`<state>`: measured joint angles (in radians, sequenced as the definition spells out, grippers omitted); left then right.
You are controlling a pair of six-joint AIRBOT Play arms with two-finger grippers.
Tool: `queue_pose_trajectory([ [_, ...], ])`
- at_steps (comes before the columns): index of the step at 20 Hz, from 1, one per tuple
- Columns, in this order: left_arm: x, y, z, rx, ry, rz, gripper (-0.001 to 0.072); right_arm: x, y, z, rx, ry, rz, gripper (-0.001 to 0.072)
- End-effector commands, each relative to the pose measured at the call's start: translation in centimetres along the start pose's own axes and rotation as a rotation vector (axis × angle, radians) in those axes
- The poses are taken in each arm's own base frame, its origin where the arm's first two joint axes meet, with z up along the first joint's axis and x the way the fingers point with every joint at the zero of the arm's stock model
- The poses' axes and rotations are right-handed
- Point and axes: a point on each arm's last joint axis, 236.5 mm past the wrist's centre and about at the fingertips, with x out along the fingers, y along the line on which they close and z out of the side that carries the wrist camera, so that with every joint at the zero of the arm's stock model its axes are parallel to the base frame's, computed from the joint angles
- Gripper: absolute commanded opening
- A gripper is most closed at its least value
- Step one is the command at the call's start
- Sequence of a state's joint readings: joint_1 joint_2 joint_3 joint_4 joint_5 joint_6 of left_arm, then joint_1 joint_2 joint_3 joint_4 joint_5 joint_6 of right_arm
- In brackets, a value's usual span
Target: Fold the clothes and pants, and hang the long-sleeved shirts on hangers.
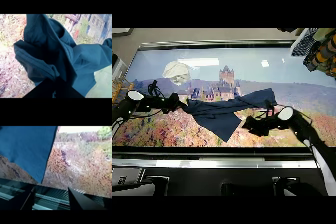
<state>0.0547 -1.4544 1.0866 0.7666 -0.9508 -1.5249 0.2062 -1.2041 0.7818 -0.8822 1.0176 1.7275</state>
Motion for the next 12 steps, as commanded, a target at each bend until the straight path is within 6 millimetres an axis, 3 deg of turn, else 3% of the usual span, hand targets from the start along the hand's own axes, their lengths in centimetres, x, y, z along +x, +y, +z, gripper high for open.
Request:
queue_pose_trajectory([
  [1,0.0,0.0,0.0,0.0,0.002,0.0,0.0018,3.3,-0.2,-1.5,0.059,-0.044,-0.011,0.0474],
  [6,0.0,0.0,0.0,0.0,0.003,0.0,0.0018,5.4,2.6,0.2,0.122,-0.153,0.073,0.0474],
  [12,0.0,0.0,0.0,0.0,0.003,0.0,0.0018,7.6,1.6,0.8,0.169,-0.149,0.062,0.0474],
])
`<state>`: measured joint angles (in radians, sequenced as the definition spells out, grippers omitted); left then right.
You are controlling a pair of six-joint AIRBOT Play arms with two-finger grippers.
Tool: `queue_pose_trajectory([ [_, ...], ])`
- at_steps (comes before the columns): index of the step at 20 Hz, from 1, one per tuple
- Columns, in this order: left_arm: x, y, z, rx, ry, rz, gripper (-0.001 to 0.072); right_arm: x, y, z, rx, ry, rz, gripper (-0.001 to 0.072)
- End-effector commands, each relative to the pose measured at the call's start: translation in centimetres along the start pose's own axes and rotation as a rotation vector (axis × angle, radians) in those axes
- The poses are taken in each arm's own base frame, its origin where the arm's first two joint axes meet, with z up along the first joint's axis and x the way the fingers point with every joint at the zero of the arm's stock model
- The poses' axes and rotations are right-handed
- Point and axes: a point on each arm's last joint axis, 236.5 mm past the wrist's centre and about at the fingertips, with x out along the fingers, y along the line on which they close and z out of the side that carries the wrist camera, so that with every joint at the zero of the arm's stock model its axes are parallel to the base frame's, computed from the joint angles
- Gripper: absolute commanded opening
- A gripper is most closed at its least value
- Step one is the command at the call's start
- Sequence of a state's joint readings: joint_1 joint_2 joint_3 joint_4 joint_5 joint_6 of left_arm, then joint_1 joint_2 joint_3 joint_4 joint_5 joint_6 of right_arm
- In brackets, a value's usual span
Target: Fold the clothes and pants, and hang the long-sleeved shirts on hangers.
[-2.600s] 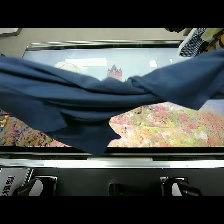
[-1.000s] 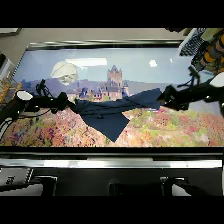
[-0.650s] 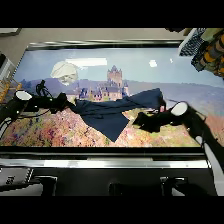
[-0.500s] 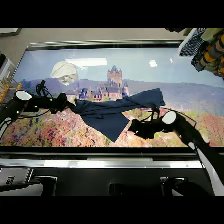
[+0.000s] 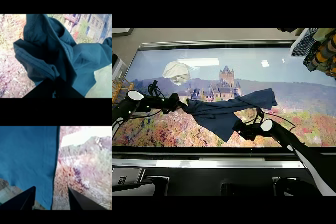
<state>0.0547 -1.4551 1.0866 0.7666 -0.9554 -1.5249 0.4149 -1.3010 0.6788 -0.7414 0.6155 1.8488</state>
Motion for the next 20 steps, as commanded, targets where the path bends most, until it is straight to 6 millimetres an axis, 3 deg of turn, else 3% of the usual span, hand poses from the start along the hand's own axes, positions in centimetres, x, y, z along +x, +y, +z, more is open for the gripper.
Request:
queue_pose_trajectory([
  [1,0.0,0.0,0.1,0.0,-0.002,0.0,0.0018,0.9,0.1,0.7,0.023,-0.028,0.017,0.0474],
  [7,0.0,0.0,0.1,0.0,-0.002,0.0,0.0018,1.7,0.3,2.3,0.103,-0.083,0.046,0.0474],
  [12,0.0,0.0,0.2,0.0,-0.006,0.001,0.0018,3.0,-0.2,1.6,0.13,-0.06,0.033,0.0459],
  [14,0.1,0.0,0.2,0.0,-0.005,0.001,0.0018,3.4,0.2,1.1,0.075,-0.069,0.033,0.031],
  [15,0.1,0.0,0.2,0.0,-0.005,0.001,0.0018,3.5,0.4,0.9,0.066,-0.071,0.035,0.0131],
  [16,0.1,0.0,0.2,0.0,-0.005,0.001,0.0018,3.4,0.6,0.9,0.058,-0.071,0.038,0.0032],
  [18,-0.1,-0.1,0.2,-0.003,-0.008,-0.004,0.0018,2.7,1.5,1.1,0.014,-0.085,0.061,0.0032],
  [20,-1.0,-1.0,1.1,-0.022,-0.035,-0.042,0.0018,0.2,3.9,2.1,-0.048,-0.131,0.126,0.0032],
])
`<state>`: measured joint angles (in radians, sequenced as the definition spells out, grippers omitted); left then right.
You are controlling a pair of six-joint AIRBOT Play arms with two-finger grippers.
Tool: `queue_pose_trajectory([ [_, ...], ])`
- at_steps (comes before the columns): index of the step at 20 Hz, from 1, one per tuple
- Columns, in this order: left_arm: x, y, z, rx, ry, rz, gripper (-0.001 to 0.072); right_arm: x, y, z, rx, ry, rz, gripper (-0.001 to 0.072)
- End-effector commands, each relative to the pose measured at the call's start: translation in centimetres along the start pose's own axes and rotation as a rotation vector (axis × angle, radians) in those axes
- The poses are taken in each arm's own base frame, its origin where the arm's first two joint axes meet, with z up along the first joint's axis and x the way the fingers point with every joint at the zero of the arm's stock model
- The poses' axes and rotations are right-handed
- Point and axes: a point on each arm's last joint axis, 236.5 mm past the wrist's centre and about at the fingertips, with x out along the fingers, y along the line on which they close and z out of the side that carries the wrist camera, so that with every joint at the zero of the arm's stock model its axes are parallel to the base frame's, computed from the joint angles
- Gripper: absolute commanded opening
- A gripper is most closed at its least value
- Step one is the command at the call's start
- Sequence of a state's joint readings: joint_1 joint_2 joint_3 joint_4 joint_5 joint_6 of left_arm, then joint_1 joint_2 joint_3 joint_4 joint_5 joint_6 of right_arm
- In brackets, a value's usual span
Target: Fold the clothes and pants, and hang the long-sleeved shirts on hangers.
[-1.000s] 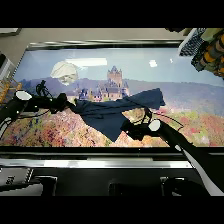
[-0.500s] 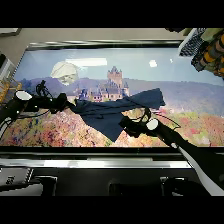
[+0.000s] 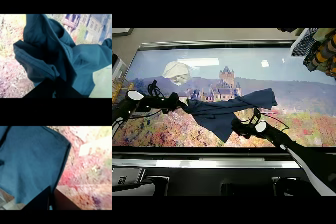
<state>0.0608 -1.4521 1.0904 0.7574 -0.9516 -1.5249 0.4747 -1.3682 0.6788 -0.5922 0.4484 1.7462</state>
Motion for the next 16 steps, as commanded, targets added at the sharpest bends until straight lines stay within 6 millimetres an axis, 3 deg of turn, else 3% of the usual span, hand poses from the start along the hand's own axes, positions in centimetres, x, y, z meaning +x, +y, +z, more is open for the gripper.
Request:
queue_pose_trajectory([
  [1,-1.9,-1.9,1.8,-0.02,-0.056,-0.065,0.0017,-4.0,4.8,2.3,-0.1,-0.081,0.128,0.0032],
  [2,-3.4,-3.3,3.2,-0.007,-0.101,-0.106,0.0017,-6.8,7.1,3.6,-0.158,-0.114,0.188,0.0032],
  [4,-8.4,-7.6,6.5,0.04,-0.221,-0.226,0.0017,-14.5,12.3,6.3,-0.256,-0.225,0.328,0.0032],
  [6,-15.0,-12.2,8.7,0.089,-0.334,-0.346,0.0018,-24.4,17.2,8.2,-0.332,-0.393,0.469,0.0032],
  [8,-23.3,-17.5,8.9,0.188,-0.45,-0.461,0.0018,-34.6,21.1,7.6,-0.444,-0.556,0.582,0.0032],
  [10,-30.8,-21.8,6.7,0.314,-0.554,-0.52,0.0017,-43.5,23.9,4.7,-0.557,-0.688,0.664,0.0032],
  [12,-37.1,-25.0,2.9,0.441,-0.657,-0.533,0.0017,-50.1,25.6,1.1,-0.634,-0.778,0.719,0.0032],
  [14,-41.9,-27.4,-1.6,0.534,-0.765,-0.536,0.0017,-54.8,26.6,-2.4,-0.691,-0.857,0.753,0.0032],
  [16,-45.3,-28.6,-5.5,0.569,-0.868,-0.524,0.0017,-58.3,27.1,-4.6,-0.704,-0.927,0.772,0.0032],
])
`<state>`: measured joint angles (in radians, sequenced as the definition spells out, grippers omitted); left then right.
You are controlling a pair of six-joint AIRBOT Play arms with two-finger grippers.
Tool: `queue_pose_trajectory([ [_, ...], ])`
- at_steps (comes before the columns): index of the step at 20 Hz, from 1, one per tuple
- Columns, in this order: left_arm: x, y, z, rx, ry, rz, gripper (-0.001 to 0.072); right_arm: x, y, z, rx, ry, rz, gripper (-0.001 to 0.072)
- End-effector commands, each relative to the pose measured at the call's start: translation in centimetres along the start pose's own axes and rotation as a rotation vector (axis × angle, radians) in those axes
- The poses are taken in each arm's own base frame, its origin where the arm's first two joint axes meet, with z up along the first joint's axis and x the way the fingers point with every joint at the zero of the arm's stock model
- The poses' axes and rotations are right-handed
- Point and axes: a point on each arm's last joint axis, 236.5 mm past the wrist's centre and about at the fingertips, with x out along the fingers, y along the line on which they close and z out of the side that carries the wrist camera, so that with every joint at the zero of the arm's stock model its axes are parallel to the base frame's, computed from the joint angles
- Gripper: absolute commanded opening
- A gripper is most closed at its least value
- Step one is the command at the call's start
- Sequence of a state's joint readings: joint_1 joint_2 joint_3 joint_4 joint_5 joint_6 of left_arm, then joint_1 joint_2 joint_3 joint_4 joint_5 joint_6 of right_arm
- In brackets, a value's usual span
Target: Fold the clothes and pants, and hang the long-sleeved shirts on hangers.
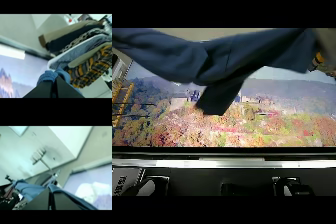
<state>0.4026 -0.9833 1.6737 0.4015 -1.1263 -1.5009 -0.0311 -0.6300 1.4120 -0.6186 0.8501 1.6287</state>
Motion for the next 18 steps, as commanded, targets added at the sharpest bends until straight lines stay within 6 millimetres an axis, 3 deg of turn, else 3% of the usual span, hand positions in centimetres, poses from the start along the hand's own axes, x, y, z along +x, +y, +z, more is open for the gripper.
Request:
queue_pose_trajectory([
  [1,-6.4,-8.4,0.6,0.156,-0.145,0.009,0.0017,-4.9,6.7,3.2,-0.094,-0.112,0.025,0.0032],
  [3,-8.8,-9.7,0.8,0.235,-0.227,0.09,0.0017,-5.7,7.3,4.4,-0.081,-0.156,0.009,0.0032],
  [5,-10.5,-9.4,1.4,0.317,-0.292,0.189,0.0017,-5.3,5.6,4.4,-0.047,-0.148,-0.049,0.0032],
  [8,-10.4,-7.4,1.8,0.313,-0.291,0.242,0.0017,-2.1,-0.5,1.4,0.092,0.027,-0.193,0.0032],
  [11,-7.5,-2.6,0.2,0.162,-0.185,0.224,0.0018,2.6,-9.5,-3.5,0.234,0.284,-0.354,0.0033],
  [14,-2.6,5.1,-5.2,-0.036,0.033,0.233,0.0017,7.0,-19.4,-8.2,0.286,0.49,-0.464,0.0033],
  [18,5.6,15.8,-16.5,-0.248,0.294,0.275,0.0017,11.1,-31.7,-15.1,0.396,0.658,-0.575,0.0033],
])
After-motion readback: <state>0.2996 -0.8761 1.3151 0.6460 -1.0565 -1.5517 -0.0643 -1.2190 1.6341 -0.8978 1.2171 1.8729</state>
